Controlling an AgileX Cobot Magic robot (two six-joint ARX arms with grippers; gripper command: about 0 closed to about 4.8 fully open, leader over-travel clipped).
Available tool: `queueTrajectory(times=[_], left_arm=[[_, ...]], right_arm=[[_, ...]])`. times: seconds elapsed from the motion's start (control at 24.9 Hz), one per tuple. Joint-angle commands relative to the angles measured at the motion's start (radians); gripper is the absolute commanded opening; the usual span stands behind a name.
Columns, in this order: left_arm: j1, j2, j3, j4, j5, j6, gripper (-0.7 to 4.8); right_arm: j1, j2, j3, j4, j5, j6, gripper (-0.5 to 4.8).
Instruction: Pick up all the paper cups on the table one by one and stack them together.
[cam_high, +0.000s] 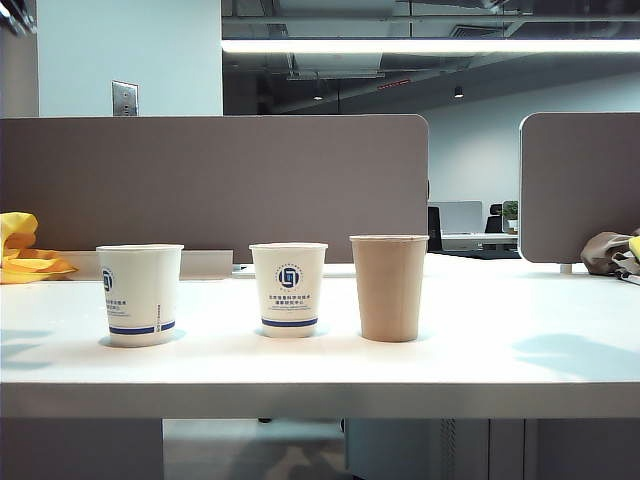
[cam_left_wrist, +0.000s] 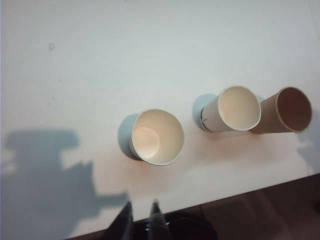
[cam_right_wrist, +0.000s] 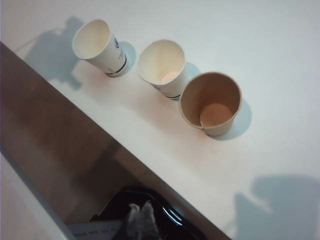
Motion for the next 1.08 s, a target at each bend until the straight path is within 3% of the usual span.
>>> queueTrajectory(times=[0.04,0.2,0.4,0.8,1.08], left_arm=[[-0.023,0.032,0.005,0.003,0.013,0.000,0.48],[-0.054,0.067,0.005,-0.002,0.015,0.000,0.48],[-0.114,0.126,0.005,-0.012,0.009,0.001,0.48],[-0.122,0.178,0.006,-0.021,0.005,0.009,0.48],[-0.122,0.237,0.026,0.059,0.010,0.019,0.48]], right_arm=[[0.028,0.080,0.069,-0.067,0.055,-0.023,-0.06],[0.032,0.160,0.137,-0.116,0.125,-0.028,-0.05],[0.027,0.233,0.149,-0.166,0.259,-0.081,0.54],[0.028,0.349,0.150,-0.134,0.274,-0.084,0.54],[0.028,0.377,0.154,-0.094,0.274,-0.084,0.54]])
